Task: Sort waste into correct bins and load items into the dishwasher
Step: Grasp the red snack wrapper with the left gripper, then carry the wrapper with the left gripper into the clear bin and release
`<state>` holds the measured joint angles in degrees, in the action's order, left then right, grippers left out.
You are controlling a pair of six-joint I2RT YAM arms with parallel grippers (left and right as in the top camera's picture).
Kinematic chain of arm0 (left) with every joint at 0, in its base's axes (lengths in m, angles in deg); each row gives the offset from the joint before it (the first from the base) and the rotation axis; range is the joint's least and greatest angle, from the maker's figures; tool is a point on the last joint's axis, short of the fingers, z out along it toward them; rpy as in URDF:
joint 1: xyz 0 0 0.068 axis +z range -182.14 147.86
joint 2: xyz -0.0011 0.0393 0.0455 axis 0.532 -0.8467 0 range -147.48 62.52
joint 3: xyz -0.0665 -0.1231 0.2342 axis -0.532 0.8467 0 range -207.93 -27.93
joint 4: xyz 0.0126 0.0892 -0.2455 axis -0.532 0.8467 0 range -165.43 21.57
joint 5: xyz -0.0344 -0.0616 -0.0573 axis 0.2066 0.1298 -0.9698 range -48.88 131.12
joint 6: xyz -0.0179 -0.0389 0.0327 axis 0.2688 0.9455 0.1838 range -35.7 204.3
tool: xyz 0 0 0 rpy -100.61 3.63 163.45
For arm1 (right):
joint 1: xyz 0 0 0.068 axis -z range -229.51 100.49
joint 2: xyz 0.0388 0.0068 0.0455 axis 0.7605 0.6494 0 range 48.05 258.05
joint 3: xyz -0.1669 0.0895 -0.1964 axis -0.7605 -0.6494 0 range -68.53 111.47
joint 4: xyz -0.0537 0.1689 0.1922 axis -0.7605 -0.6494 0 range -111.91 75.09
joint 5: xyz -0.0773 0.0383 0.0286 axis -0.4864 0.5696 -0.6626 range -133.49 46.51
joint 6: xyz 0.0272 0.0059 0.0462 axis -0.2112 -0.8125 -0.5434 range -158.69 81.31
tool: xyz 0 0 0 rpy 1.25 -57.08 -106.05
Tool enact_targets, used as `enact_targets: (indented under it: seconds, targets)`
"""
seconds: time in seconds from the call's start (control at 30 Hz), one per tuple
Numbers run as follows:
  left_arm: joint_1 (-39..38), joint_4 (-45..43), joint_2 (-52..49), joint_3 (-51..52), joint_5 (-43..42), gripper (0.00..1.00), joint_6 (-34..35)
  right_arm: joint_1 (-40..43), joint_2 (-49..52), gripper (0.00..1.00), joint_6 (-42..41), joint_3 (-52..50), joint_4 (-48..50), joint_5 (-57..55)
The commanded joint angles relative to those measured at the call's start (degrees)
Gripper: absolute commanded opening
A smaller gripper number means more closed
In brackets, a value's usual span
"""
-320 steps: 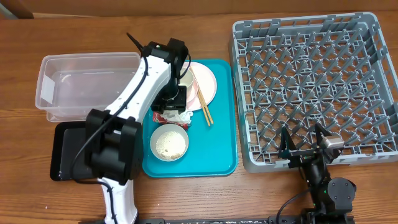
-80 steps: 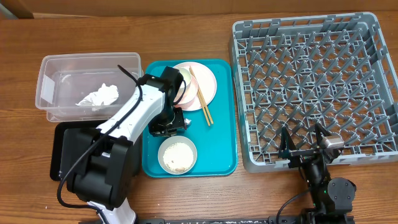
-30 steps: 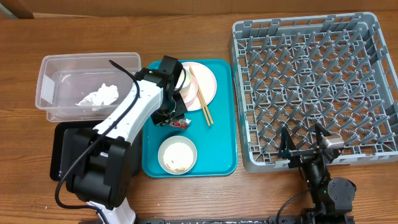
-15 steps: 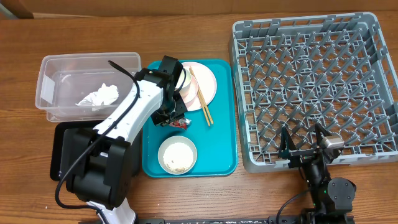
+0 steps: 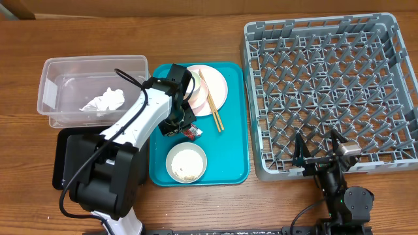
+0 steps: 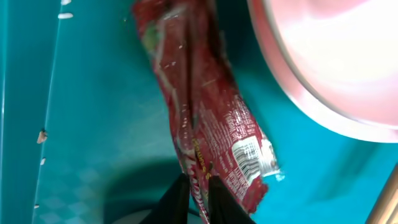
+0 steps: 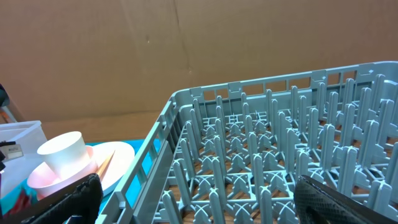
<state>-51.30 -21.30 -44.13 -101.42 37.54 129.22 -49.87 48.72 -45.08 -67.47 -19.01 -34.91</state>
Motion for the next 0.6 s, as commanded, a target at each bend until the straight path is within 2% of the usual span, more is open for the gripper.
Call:
enact_targets:
  seconds: [0.0,0.13,0.57]
  targets:
    - [-0.48,-0.17,0.04,0.42,1.16,0.10,0.35,0.11,-0.50,1.00,-0.04,-0.61,0.26,-0.17]
    - [-0.48,-0.17,0.04,0.42,1.18,0.06,0.35,0.11,-0.50,0.99,-0.04,-0.61,0.26,-0.17]
    - [-0.48,0.04,0.04,0.42,1.22,0.04,0.31,0.11,-0.50,1.00,-0.04,-0.61,0.26,-0.17]
